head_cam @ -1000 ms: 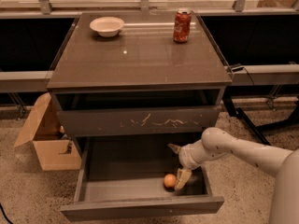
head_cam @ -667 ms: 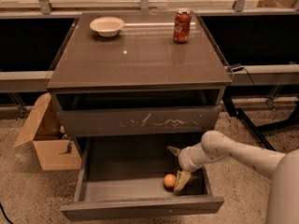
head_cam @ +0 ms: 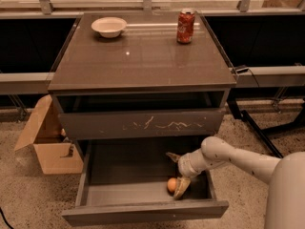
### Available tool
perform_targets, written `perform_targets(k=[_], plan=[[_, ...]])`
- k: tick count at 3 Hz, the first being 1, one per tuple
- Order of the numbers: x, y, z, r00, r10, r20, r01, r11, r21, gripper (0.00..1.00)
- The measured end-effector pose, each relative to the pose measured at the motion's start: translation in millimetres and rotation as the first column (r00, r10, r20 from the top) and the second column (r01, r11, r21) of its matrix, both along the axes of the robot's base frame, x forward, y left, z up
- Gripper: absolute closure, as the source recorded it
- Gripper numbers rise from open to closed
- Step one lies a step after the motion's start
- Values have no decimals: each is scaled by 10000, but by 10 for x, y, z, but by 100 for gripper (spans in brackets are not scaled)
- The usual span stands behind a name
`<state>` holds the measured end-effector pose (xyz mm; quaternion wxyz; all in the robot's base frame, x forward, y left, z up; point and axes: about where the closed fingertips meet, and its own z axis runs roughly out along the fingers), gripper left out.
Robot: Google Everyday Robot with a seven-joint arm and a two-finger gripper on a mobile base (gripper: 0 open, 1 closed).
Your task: Pick orange from middle drawer and place on counter
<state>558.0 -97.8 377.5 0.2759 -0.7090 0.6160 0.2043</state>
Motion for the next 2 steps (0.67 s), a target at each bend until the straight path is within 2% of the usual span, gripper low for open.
perform_targets(k=[1, 2], plan=[[-9, 39, -54, 10000, 87, -21, -87, 10000, 49, 19], [-20, 35, -86, 9999, 155, -67, -155, 9999, 51, 42]])
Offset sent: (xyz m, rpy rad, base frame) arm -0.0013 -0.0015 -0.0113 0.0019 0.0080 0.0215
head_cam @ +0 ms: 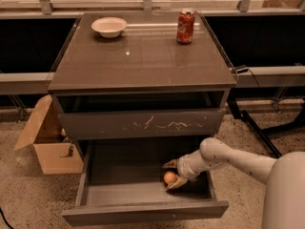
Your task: Pick orange from middle drawer and place on counter
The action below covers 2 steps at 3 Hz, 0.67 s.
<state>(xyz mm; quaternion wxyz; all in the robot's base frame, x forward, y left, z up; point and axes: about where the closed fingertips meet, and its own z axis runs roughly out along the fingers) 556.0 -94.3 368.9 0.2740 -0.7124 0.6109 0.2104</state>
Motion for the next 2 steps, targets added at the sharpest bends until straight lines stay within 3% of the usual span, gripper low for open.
perform_targets(k=[2], plan=[[-54, -27, 129, 9997, 119, 207, -127, 9991, 403, 89]])
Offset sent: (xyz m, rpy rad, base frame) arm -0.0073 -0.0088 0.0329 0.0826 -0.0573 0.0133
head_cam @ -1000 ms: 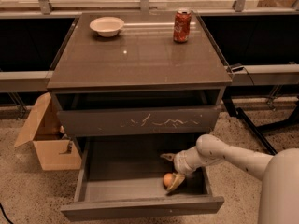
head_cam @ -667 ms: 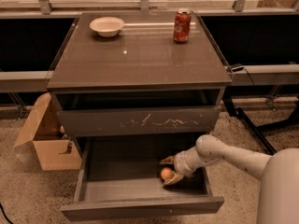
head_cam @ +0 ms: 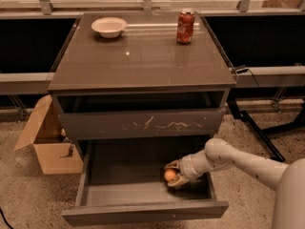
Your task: Pick orange from middle drawer and place on counter
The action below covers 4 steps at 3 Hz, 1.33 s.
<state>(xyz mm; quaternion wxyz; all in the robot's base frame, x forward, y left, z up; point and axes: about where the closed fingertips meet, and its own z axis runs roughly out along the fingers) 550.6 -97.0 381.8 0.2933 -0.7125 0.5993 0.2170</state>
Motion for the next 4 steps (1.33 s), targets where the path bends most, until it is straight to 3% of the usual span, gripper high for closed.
perform_targets(k=[1, 2, 3, 4], plan=[[-74, -17, 444, 9971, 216, 723, -280, 9957, 880, 100], [-191, -126, 1052, 9814, 400, 1876, -719, 9835, 1660, 100], [-191, -126, 1052, 9814, 400, 1876, -719, 9835, 1660, 100], [-118, -116, 1368, 9756, 381, 2161, -755, 9830, 1674, 100]])
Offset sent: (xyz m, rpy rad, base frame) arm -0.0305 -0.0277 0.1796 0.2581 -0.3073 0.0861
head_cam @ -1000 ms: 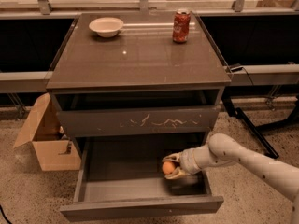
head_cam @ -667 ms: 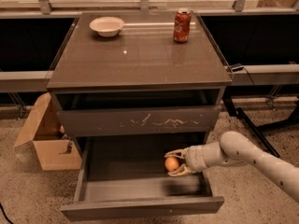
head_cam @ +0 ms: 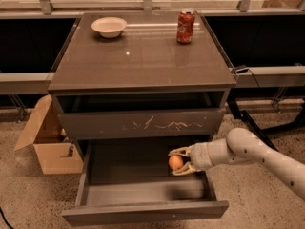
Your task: Pick orange from middle drawer and place on counter
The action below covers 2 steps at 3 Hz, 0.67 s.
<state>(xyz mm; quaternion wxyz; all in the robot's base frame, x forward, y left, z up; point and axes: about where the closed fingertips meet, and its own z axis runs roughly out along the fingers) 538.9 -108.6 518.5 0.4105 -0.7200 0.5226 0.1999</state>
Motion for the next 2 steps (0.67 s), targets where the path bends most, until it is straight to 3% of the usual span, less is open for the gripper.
perform_targets(k=[2], plan=[[162, -34, 1077, 9993, -332, 145, 331, 9995, 5, 100]])
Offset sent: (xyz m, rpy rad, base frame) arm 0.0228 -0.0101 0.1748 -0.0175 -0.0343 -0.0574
